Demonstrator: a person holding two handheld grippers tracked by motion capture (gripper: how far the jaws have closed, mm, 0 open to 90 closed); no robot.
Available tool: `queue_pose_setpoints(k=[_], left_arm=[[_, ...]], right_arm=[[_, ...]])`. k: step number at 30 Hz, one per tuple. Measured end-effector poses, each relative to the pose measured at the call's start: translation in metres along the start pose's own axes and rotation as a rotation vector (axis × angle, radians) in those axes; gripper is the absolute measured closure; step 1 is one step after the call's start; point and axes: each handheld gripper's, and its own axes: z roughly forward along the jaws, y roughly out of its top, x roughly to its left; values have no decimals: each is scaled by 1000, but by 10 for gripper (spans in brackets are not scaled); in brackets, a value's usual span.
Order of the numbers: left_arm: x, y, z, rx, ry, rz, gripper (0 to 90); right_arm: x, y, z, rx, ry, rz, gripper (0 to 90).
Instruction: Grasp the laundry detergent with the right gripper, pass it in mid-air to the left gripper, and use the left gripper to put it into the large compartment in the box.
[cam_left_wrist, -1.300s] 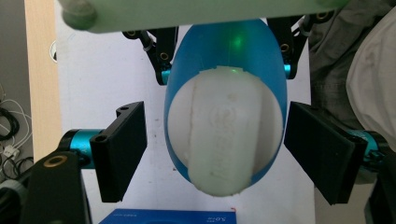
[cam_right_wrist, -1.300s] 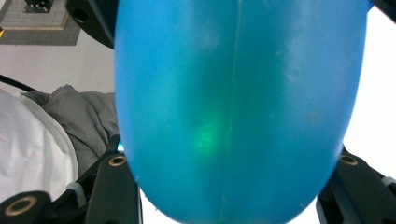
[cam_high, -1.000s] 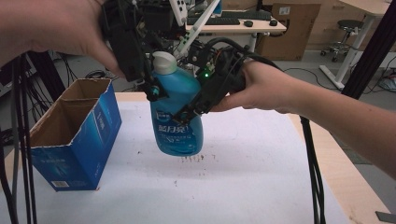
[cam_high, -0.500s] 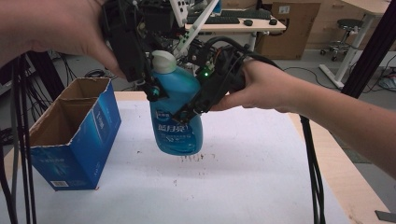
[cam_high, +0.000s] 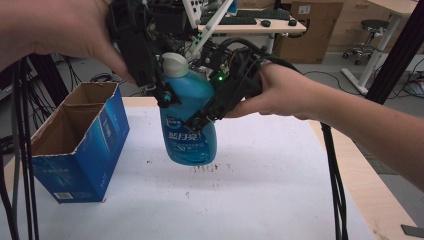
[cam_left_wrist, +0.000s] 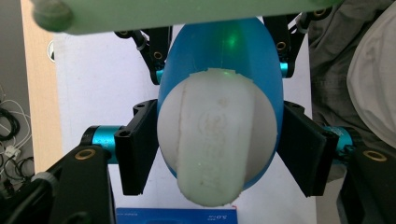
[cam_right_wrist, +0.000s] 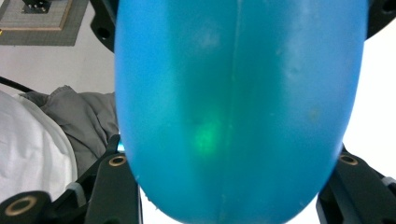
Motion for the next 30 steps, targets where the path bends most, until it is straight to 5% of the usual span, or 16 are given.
queue_pose_setpoints(k=[30], left_arm=[[-1,1,4,11,-3,-7,369]], right_arm=[[1,3,2,14,-4,-12,457]])
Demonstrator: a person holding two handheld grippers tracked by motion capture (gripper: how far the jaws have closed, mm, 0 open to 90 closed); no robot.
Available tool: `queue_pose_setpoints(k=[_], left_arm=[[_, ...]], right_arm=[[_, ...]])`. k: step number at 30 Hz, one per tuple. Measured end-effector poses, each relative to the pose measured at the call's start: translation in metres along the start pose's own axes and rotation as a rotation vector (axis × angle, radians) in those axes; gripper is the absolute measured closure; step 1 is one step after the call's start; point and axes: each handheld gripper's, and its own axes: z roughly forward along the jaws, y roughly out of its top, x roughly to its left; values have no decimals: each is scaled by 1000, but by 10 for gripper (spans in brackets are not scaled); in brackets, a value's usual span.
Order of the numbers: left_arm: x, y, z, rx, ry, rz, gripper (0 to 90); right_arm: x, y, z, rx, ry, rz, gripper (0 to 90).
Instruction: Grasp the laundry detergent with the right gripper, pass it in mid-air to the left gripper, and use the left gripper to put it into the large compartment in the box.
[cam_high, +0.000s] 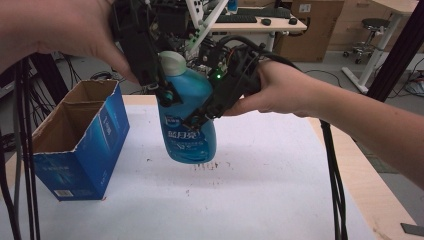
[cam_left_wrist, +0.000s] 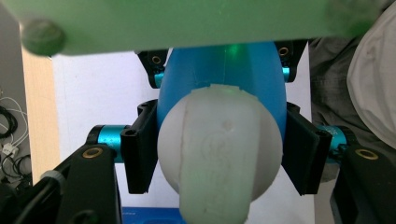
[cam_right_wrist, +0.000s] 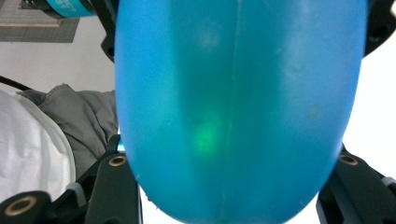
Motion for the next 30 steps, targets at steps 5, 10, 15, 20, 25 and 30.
queue_pose_setpoints(k=[5,10,15,20,25,30], left_arm=[[-1,0,2,4,-3,2,371],[-1,0,2,6,-1,3,373],[-1,-1,2,1,1,1,376],[-2,-2,1,0,4,5,381],[0,-3,-1,-21,6,0,383],[2,-5,0,-24,-14,-29,383]], right_arm=[[1,1,0,2,-2,-3,457],[1,1,1,4,-3,1,457],[1,2,2,8,-1,0,457],[1,2,2,3,1,-7,456],[-1,2,2,-13,6,0,449],[-1,2,4,-31,16,9,384]])
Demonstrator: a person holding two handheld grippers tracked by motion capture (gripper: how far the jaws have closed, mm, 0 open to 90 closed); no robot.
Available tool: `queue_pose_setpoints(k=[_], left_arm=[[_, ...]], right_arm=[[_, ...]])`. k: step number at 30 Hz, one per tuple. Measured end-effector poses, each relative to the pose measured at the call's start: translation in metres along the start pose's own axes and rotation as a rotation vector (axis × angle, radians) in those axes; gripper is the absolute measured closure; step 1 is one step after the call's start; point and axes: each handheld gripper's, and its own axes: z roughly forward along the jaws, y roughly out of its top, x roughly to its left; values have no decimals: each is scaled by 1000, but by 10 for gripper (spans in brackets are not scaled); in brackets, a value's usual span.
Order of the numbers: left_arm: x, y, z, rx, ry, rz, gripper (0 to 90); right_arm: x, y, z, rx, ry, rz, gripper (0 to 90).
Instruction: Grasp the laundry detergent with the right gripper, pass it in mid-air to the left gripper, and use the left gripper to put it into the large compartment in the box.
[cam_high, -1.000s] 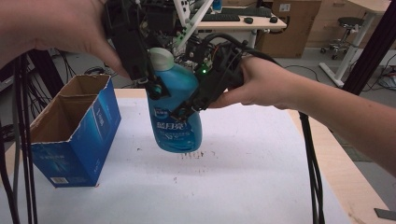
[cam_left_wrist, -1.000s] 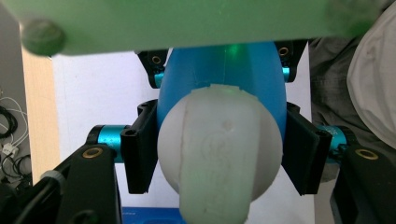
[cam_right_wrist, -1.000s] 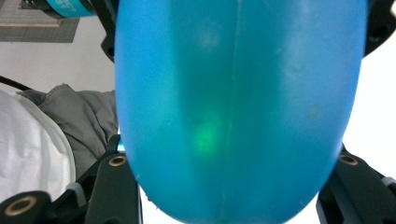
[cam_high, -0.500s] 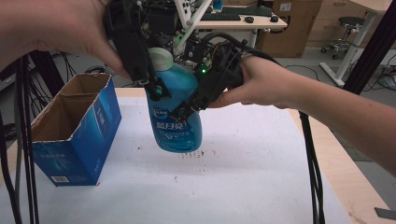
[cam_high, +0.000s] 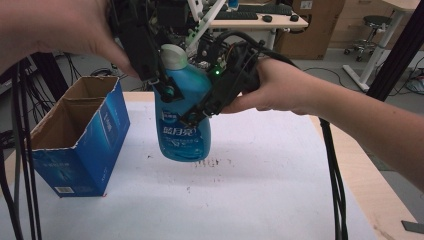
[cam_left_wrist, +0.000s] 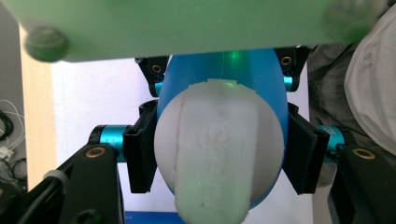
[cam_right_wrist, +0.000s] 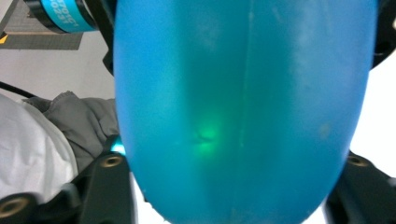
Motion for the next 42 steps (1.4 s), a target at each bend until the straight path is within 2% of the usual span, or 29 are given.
queue_pose_setpoints(k=[2,4,8,9,12,14,16,18,20,24,29,30,36,42], left_arm=[[1,-1,0,3,0,-6,383],[1,-3,-1,3,4,-15,383],[4,-8,-5,-8,15,-45,383],[5,-10,-7,-13,18,-57,383],[8,-16,-13,-29,34,-102,383],[10,-24,-19,-46,47,-151,383],[12,-30,-24,-47,57,-179,383],[14,-38,-29,-57,74,-220,383],[16,-46,-35,-68,92,-256,383],[19,-66,-48,-79,135,-346,384],[21,-89,-64,-94,182,-444,384],[21,-95,-68,-99,196,-475,384],[22,-126,-85,-106,269,-590,384],[20,-155,-101,-79,358,-723,384]], right_arm=[[-2,-1,1,1,17,15,296],[-2,-4,2,1,13,19,233],[-6,-11,-3,17,4,35,209],[-8,-13,-5,19,-5,44,176],[-14,-24,-13,44,-45,78,170],[-19,-35,-19,66,-63,104,170],[-25,-49,-26,104,-108,153,169],[-30,-60,-31,135,-124,183,169],[-35,-74,-38,182,-176,221,170],[-43,-97,-49,239,-244,286,170],[-51,-128,-61,315,-301,362,170],[-53,-132,-63,320,-307,373,170],[-59,-160,-82,364,-362,445,170],[-66,-177,-95,379,-395,505,171]])
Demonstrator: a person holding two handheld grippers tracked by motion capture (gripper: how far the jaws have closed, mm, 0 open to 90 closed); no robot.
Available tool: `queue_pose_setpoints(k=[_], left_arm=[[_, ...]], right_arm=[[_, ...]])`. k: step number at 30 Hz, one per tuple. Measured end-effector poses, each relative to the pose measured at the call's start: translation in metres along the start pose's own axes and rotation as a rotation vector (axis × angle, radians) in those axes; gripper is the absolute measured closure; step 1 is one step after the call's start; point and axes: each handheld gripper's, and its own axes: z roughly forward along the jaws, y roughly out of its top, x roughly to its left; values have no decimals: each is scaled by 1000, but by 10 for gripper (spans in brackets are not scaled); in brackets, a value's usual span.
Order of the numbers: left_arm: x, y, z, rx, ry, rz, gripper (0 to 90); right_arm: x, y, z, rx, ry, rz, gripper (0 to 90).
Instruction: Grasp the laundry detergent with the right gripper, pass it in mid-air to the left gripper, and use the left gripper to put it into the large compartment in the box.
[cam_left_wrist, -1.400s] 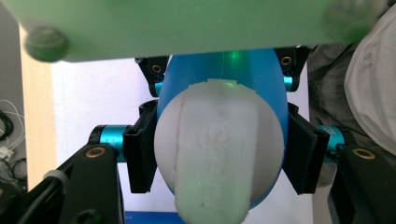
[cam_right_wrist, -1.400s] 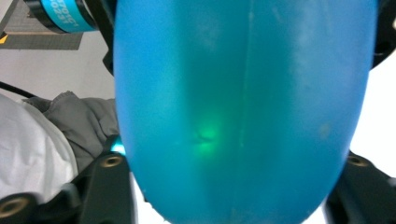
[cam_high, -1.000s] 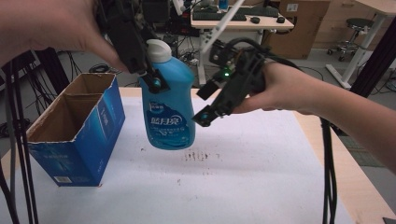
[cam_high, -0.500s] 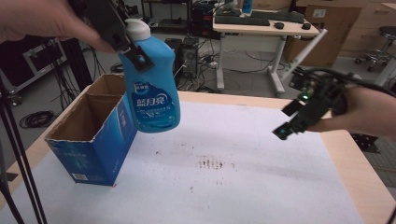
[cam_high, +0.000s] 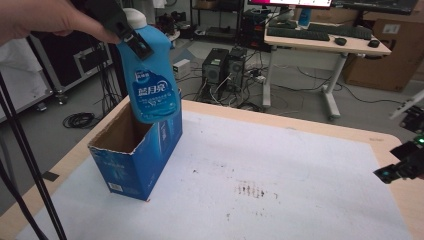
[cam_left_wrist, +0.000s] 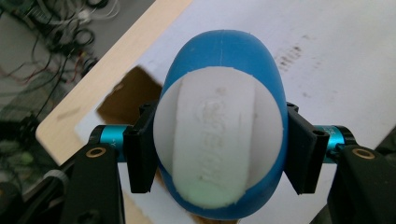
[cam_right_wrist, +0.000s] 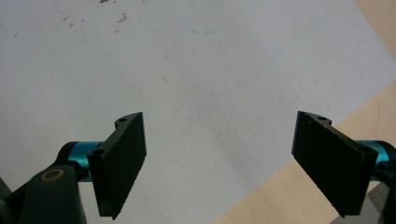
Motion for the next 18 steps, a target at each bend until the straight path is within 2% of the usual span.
queue_pose_setpoints(k=[5,9,18], left_arm=[[13,-15,-6,24,59,-88,384],[17,-23,-6,44,79,-131,384],[16,-32,10,74,81,-131,384]], right_arm=[[-12,-4,-2,-6,-4,26,171],[-19,-5,-4,-20,-9,40,171],[-28,-6,-9,-30,-20,55,171]])
